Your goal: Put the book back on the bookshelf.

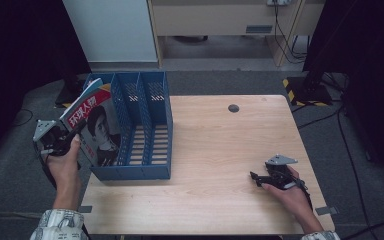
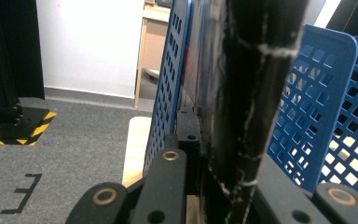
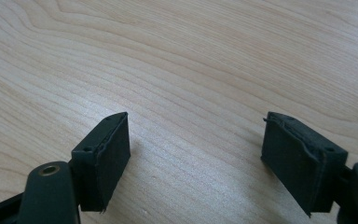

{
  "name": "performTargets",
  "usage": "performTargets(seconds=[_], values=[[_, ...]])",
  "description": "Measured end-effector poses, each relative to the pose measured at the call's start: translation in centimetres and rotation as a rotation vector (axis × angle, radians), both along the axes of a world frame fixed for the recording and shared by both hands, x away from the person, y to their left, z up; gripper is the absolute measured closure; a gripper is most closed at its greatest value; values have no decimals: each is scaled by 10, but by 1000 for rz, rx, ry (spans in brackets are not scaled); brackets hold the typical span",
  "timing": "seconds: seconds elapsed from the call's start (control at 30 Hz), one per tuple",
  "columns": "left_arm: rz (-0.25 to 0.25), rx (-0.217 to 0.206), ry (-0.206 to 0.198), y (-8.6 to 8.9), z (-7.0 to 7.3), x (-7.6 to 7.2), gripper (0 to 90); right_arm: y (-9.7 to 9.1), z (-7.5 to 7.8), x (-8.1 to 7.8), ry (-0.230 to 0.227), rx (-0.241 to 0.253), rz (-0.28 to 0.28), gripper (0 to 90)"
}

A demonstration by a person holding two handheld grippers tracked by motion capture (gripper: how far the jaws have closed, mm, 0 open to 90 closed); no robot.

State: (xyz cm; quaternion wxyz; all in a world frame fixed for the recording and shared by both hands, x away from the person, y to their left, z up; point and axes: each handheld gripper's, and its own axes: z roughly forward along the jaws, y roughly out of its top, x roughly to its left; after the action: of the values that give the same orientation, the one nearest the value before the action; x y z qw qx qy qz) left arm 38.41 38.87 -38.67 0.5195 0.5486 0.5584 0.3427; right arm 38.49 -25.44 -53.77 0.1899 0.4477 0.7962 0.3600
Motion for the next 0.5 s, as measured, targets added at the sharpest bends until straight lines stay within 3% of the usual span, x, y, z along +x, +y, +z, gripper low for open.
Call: performTargets(seconds=[0.5], values=[[-22, 7, 37, 3, 0, -7, 848, 0, 0, 0, 1, -1, 1, 236]])
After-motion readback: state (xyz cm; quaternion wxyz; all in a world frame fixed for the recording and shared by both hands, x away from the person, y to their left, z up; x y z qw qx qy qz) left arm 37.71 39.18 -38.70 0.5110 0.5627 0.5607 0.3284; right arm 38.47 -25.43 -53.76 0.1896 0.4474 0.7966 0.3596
